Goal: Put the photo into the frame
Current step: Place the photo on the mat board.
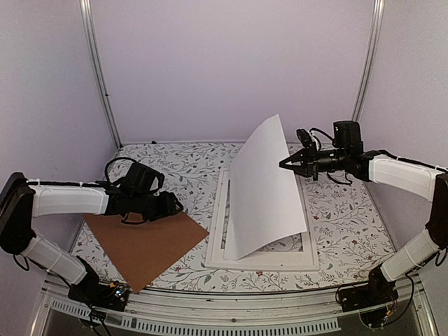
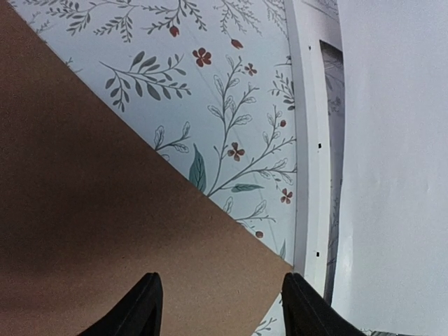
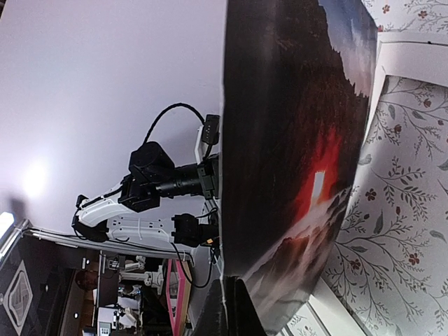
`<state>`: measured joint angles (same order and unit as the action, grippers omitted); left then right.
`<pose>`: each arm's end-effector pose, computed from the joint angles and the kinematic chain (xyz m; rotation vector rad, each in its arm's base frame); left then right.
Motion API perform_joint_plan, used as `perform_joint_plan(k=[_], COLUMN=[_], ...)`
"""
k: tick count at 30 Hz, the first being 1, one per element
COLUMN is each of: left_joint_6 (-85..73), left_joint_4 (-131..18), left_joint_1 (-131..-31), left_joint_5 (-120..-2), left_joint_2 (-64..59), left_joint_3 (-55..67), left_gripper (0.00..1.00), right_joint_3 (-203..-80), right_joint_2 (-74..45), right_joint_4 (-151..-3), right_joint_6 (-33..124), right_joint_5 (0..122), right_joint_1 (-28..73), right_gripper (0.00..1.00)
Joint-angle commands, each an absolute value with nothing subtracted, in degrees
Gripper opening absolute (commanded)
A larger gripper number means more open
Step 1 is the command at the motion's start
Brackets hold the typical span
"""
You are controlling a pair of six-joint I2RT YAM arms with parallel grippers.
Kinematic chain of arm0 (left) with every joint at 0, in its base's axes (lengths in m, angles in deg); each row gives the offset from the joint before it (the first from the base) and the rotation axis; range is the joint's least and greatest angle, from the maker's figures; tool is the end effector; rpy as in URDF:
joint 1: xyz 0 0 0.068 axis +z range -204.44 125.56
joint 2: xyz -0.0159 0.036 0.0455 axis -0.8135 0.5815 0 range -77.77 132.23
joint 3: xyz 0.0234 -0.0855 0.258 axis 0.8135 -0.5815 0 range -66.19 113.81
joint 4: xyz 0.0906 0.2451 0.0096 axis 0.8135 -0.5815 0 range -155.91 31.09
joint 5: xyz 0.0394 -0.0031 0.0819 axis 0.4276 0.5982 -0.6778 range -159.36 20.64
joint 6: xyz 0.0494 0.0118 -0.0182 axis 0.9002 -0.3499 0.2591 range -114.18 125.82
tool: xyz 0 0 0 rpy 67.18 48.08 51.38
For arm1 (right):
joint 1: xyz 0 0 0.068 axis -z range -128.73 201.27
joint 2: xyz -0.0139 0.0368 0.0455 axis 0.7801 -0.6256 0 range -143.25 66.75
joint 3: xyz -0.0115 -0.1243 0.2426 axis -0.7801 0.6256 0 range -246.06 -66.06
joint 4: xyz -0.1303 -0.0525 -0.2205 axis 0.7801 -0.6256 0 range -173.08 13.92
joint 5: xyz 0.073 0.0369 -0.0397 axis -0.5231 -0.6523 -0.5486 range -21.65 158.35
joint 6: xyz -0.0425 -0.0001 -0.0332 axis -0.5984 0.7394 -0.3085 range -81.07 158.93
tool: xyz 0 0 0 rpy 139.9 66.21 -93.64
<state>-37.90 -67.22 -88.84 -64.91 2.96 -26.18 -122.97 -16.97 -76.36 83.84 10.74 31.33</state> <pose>0.2247 -0.1571 0.1770 -0.1703 2.5451 -0.6774 0.2903 0.1373 0.2766 -0.2389 2.2336 1.6865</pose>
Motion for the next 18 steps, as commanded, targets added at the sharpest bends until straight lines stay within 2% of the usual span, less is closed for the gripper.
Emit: perform_joint_plan(k=[1,9,18], left_joint_6=[-37.6,-37.5,-37.7], left_joint_4=[-67.6,-67.9,-68.0], left_joint_1=[-89.5,-89.5,-89.5], left_joint_5=[-65.8,-66.2,-67.0], left_joint_2=[3.4,3.4,3.6], left_joint_3=[-24.8,-25.0,-25.3], left_gripper=[0.6,0.6,0.6], right_joint_3=[-125.2,-124.1,-130.0], right_joint_2=[-16.1,-16.6,-19.1], right_joint_4=[-73.8,-68.5,-67.2], right_joint_6=[85.6,89.5,91.8], right_joint_5=[10.1,10.2,10.4], right_joint_1=[30.5,29.9,25.5], right_gripper=[0.0,0.0,0.0])
